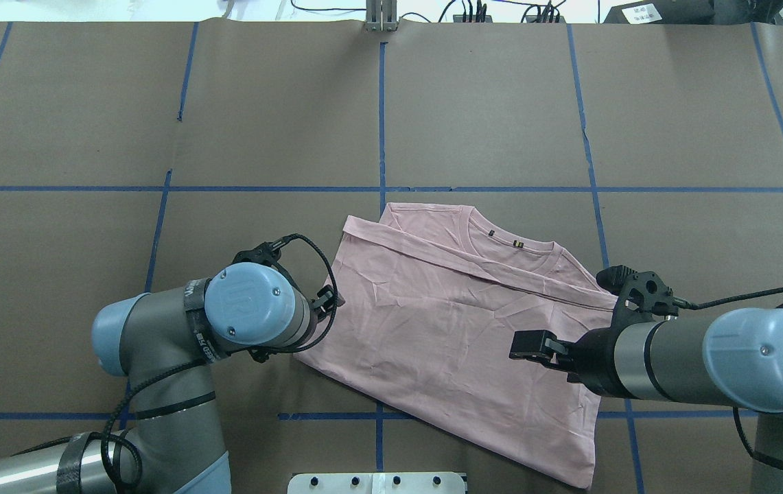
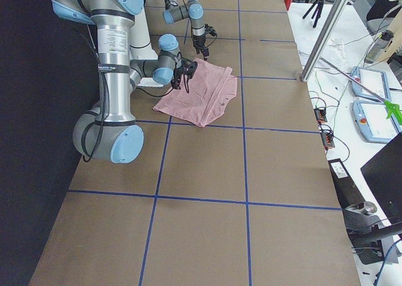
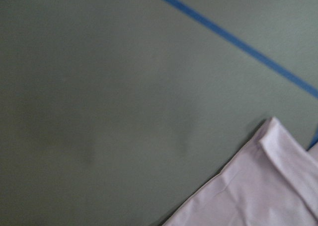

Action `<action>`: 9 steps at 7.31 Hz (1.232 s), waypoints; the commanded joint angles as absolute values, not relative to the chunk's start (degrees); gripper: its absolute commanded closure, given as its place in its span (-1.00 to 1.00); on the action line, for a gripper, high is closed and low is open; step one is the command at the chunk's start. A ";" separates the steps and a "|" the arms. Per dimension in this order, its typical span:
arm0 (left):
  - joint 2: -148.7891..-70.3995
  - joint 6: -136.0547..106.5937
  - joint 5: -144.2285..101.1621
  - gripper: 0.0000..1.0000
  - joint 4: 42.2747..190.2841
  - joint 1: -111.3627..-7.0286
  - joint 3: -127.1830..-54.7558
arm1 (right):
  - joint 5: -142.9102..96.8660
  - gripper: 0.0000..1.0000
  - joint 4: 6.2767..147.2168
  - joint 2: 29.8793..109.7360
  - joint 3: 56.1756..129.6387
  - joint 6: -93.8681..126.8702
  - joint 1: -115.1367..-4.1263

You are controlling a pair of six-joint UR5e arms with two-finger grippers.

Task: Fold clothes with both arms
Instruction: 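Grasp the folded shirt edges with both grippers and drag it nearer the robot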

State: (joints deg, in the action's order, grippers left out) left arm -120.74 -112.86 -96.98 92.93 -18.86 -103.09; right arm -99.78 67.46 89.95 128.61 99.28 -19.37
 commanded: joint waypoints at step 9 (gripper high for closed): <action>-120.50 -113.30 -93.52 1.00 92.81 -16.79 -103.09 | -101.78 -1.00 66.97 89.82 128.50 99.23 -22.59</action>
